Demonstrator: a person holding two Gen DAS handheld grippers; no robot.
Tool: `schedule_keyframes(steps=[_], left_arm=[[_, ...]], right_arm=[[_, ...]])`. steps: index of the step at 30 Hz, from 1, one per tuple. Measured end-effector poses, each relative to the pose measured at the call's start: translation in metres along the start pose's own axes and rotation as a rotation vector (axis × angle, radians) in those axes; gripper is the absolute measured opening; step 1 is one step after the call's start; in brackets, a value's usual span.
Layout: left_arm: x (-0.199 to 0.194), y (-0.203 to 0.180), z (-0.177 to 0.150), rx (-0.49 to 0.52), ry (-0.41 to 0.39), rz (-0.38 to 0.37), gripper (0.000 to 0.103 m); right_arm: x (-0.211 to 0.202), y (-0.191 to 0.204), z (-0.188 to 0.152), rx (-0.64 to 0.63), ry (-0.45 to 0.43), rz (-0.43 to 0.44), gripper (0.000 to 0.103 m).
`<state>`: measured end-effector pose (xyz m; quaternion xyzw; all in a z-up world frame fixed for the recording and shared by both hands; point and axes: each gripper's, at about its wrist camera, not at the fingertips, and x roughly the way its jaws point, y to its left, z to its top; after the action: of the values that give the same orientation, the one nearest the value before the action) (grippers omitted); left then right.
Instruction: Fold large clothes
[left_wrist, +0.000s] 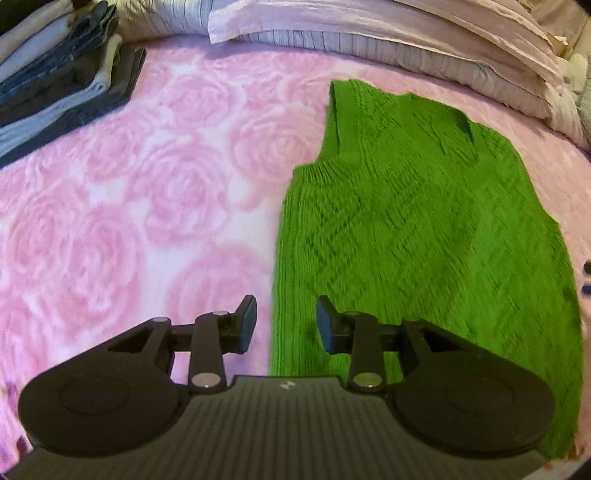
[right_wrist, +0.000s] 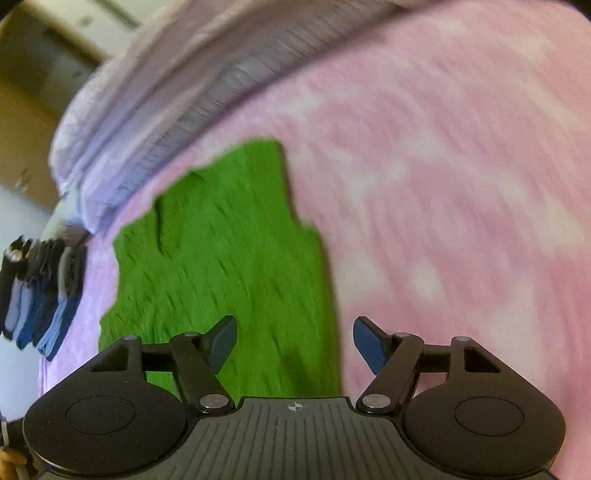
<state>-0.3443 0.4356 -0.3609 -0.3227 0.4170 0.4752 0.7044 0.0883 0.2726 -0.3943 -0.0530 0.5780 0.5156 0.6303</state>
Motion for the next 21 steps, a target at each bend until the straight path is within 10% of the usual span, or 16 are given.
schedule_keyframes(steps=[14, 21], left_arm=[[-0.061, 0.017, -0.071, 0.119, 0.121, -0.144, 0.033], [-0.101, -0.015, -0.114, 0.464, 0.029, -0.229, 0.034]], right_arm=[[-0.070, 0.033, -0.143, 0.063, 0.033, -0.158, 0.067], [-0.081, 0.125, -0.233, -0.553, -0.013, -0.299, 0.061]])
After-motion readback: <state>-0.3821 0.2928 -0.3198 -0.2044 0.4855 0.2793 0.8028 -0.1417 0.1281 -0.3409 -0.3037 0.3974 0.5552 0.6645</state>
